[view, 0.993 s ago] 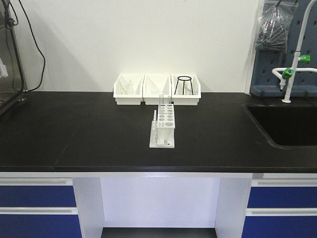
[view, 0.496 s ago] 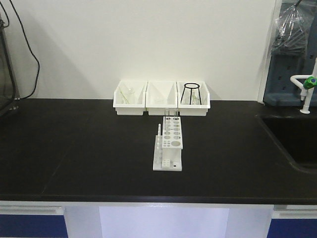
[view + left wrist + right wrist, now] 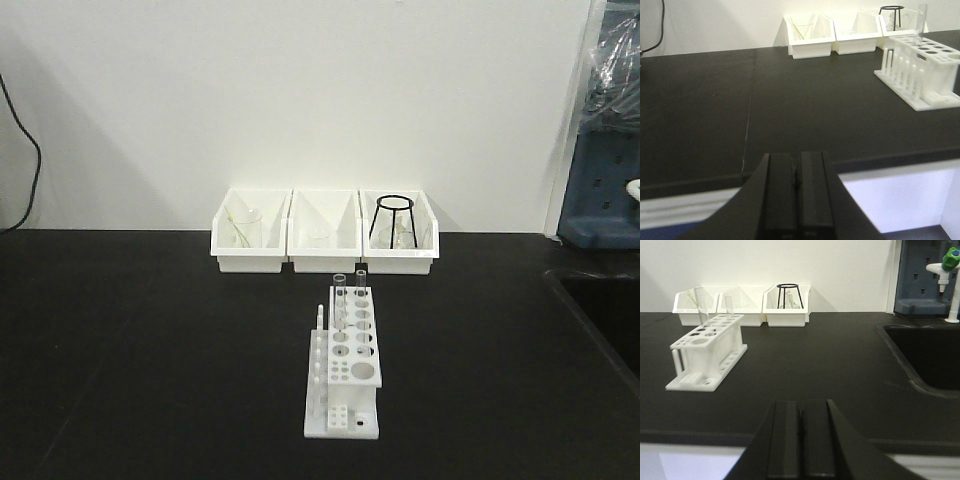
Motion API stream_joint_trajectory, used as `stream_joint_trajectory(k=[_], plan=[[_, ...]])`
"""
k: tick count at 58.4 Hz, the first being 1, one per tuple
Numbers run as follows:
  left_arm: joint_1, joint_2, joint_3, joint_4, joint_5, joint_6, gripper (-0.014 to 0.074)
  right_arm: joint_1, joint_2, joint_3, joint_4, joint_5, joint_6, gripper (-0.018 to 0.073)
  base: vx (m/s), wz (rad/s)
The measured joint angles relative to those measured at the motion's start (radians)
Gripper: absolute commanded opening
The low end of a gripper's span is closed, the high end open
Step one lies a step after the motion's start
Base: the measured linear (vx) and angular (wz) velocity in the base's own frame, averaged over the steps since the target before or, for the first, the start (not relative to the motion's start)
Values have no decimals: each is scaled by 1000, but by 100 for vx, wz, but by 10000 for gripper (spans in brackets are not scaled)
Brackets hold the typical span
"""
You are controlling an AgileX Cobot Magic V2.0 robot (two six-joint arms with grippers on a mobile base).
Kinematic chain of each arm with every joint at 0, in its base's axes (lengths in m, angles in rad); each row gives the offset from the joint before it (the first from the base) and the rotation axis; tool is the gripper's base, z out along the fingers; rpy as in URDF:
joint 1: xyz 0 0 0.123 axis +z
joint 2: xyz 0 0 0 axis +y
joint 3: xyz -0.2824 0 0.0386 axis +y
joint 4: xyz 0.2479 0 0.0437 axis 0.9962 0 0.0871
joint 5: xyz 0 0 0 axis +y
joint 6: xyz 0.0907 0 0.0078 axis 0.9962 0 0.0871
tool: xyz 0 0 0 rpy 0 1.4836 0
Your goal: Flip and reinsert test tube from rack
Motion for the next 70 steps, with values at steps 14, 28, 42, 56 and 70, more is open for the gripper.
stream_joint_trajectory(k=[14,28,42,56,70], plan=[[0,0,0,0,0,0,-6,0,0,0,0,0,0,-11,38,-2],[0,0,0,0,0,0,-6,0,0,0,0,0,0,-11,34,-6],[0,0,0,0,0,0,-6,0,0,0,0,0,0,-11,26,-11],[0,0,0,0,0,0,-6,0,0,0,0,0,0,-11,13,-2],[0,0,0,0,0,0,-6,0,0,0,0,0,0,-11,3,3]])
